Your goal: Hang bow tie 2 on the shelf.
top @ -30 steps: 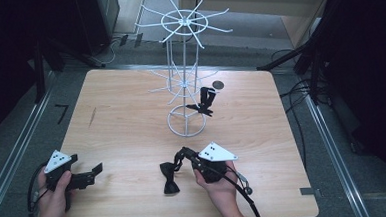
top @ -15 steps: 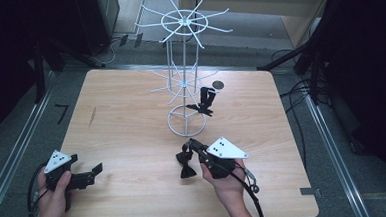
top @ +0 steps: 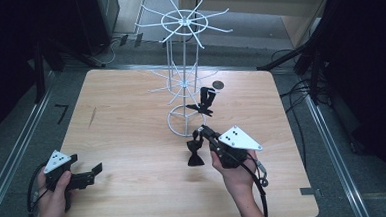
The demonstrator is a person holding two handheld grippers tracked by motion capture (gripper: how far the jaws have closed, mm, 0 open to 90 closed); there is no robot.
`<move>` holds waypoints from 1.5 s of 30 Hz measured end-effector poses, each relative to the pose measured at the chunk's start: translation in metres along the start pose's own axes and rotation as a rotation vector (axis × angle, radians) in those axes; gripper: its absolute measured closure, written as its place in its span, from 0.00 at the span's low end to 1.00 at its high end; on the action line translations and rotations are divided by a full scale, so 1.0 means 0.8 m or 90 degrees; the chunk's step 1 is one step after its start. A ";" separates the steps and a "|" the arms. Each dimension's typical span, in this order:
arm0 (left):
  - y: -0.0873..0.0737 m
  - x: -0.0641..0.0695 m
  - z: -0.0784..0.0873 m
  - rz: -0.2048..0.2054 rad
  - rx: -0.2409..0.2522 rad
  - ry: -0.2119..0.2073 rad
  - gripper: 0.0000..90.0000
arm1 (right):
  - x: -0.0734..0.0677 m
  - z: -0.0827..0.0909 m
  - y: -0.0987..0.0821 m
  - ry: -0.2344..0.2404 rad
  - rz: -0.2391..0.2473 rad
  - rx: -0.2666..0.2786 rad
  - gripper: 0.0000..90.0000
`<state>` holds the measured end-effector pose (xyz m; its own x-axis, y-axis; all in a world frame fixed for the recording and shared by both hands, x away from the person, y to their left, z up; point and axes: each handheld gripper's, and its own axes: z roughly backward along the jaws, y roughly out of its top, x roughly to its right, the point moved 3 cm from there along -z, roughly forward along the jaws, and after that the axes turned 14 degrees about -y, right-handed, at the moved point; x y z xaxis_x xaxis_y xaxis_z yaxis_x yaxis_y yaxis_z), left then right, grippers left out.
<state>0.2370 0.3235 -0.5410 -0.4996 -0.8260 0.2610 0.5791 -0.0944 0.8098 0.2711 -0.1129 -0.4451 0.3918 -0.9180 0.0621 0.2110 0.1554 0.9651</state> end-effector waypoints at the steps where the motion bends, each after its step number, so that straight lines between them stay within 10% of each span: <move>1: 0.000 0.000 0.000 0.000 0.000 0.000 0.00 | 0.000 0.000 0.000 0.000 0.000 0.000 1.00; 45: 0.000 0.000 0.000 0.002 0.004 0.000 0.00 | 0.015 -0.017 0.064 -0.035 0.009 0.012 1.00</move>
<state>0.2373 0.3236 -0.5412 -0.4980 -0.8262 0.2635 0.5769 -0.0887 0.8120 0.2991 -0.1111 -0.3988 0.3446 -0.9345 0.0892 0.1891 0.1622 0.9685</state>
